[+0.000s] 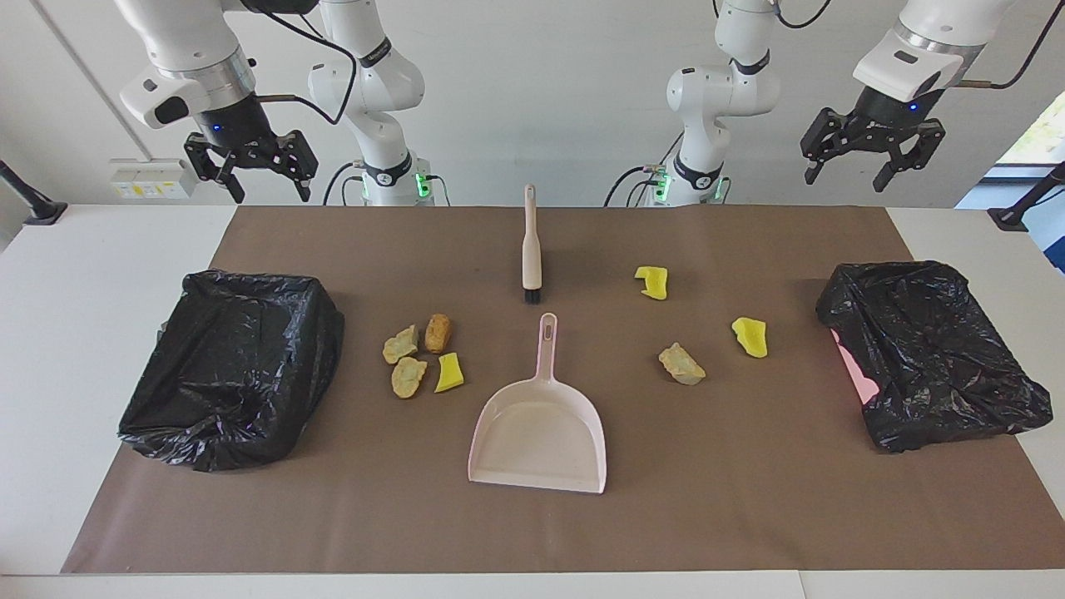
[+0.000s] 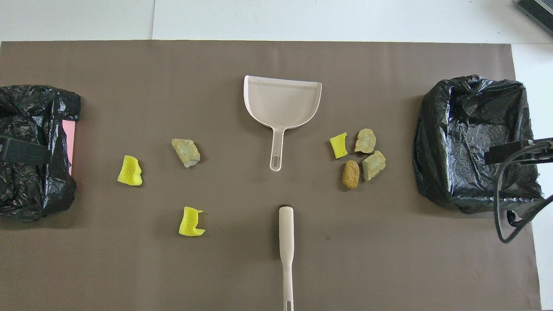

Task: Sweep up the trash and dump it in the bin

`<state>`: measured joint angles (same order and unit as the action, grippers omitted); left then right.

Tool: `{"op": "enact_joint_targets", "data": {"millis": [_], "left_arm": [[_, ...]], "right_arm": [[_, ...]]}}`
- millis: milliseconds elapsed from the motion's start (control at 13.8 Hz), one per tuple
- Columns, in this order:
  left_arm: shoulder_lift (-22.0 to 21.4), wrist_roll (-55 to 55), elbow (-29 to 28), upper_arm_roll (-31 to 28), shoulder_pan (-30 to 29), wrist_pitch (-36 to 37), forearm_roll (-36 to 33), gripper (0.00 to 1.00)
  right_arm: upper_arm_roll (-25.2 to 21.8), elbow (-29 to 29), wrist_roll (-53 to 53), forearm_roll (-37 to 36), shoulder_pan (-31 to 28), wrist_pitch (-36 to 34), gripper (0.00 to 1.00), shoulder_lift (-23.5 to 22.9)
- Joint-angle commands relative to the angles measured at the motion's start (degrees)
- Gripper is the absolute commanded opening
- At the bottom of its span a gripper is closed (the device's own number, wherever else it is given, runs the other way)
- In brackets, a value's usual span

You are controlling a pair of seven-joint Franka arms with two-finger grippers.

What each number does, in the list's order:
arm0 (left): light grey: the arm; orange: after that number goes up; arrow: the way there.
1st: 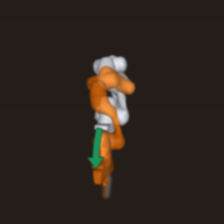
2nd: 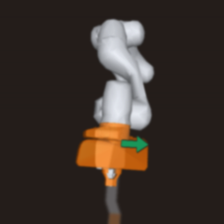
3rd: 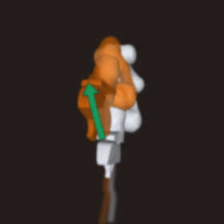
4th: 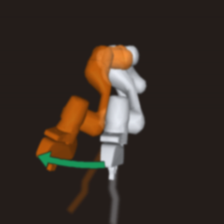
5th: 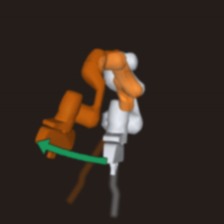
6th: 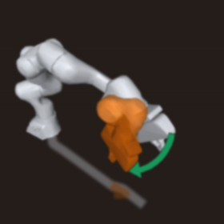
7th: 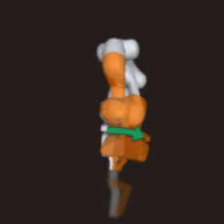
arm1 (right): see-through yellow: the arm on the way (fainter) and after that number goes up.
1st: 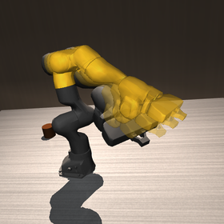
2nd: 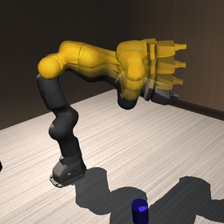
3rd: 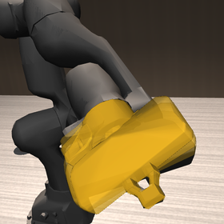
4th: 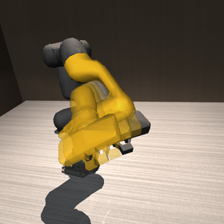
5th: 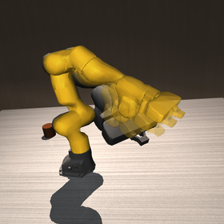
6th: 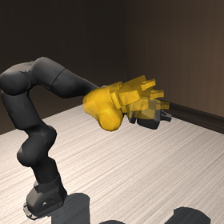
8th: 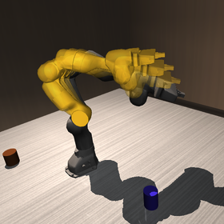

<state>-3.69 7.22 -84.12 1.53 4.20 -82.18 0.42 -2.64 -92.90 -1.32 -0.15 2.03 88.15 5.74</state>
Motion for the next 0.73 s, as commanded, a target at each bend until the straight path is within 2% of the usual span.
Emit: {"op": "enact_joint_targets", "data": {"millis": [0, 653], "left_arm": [[-1.2, 0.1, -1.4, 0.0, 0.3, 0.4, -0.3, 1.0], [-1.1, -0.5, -1.3, 0.3, 0.4, -0.2, -0.2, 1.0]], "right_arm": [[0.2, -0.9, -0.4, 1.5, -0.5, 0.5, 1.0, 0.9], [0.1, -0.9, -0.4, 1.4, -0.6, 0.5, 1.0, 0.9]]}}
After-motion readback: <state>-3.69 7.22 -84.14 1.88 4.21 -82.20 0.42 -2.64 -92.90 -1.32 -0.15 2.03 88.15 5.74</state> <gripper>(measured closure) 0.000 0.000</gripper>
